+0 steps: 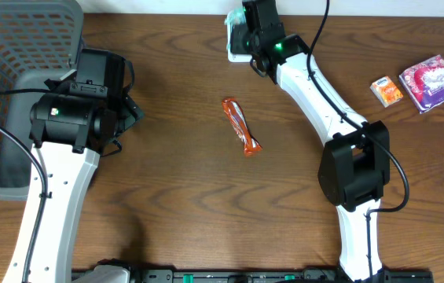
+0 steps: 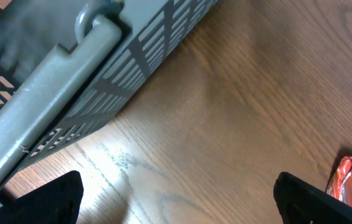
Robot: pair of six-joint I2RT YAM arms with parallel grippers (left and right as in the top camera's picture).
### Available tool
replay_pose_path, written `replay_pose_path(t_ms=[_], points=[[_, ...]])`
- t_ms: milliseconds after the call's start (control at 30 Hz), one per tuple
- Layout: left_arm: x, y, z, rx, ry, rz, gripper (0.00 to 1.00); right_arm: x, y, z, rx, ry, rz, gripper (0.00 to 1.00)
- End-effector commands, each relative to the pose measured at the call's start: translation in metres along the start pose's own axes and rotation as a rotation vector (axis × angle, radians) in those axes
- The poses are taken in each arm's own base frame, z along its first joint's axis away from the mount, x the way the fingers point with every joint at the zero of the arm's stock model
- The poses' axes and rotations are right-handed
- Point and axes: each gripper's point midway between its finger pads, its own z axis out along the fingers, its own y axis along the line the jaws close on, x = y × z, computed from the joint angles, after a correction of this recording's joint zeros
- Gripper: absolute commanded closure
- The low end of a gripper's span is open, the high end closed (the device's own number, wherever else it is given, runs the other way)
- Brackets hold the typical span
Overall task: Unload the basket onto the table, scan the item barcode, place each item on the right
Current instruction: 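Lift the wipes bag and hold it up to the scanner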
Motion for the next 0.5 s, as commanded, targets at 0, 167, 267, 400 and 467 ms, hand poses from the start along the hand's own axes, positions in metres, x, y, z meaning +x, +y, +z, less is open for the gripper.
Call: replay_pose_path(t_ms=[0, 167, 267, 400, 467], points=[[-0.004, 0.004, -0.003, -0.011, -0.021, -0.011, 0.02, -0.031, -0.017, -0.002, 0.111, -0.148, 0.023, 0.99], [-0.004, 0.004, -0.003, -0.011, -0.021, -0.011, 0.02, -0.023, -0.017, 0.026, 0.099, -0.179, 0.029, 0.99], [-0.004, 0.004, -0.003, -0.011, -0.021, -0.011, 0.02, -0.012, -0.024, 0.045, 0.112, -0.177, 0.024, 0.99], [-0.004, 0.004, -0.003, -0.011, -0.021, -0.011, 0.02, -0.015, -0.033, 0.048, 0.122, -0.182, 0.033, 0.99], [-0.004, 0.004, -0.003, -0.011, -0.021, -0.011, 0.02, -0.023, -0.040, 0.043, 0.130, -0.192, 0.041, 0.99]])
